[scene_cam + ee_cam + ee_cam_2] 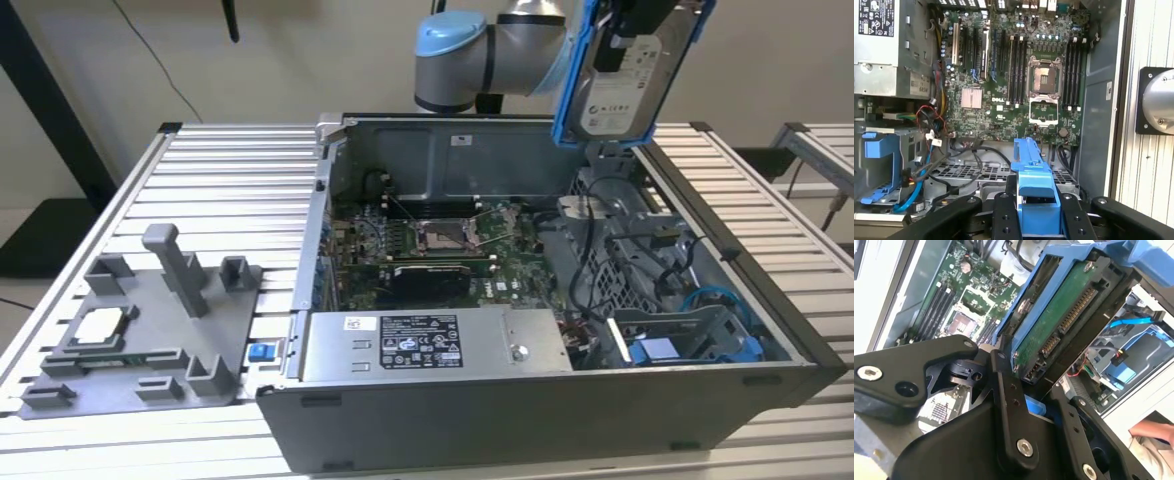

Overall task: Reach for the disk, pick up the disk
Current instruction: 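Pick up the disk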

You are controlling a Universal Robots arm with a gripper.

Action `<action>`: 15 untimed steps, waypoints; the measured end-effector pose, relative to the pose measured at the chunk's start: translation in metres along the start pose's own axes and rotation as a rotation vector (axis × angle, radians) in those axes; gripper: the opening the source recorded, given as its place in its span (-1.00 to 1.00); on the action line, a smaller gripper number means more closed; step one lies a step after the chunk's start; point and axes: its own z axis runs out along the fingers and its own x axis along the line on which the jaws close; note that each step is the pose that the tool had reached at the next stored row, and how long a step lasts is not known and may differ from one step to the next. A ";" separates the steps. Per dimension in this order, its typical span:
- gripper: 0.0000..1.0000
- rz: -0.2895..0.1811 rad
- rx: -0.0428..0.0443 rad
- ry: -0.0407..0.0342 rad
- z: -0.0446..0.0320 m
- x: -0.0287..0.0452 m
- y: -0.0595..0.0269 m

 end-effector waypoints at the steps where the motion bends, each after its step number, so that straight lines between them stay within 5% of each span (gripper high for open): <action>1: -1.00 0.000 -0.0003 0.0000 -0.0002 0.0003 -0.0001; 15: -1.00 0.000 -0.0020 -0.0039 -0.0009 0.0060 -0.0009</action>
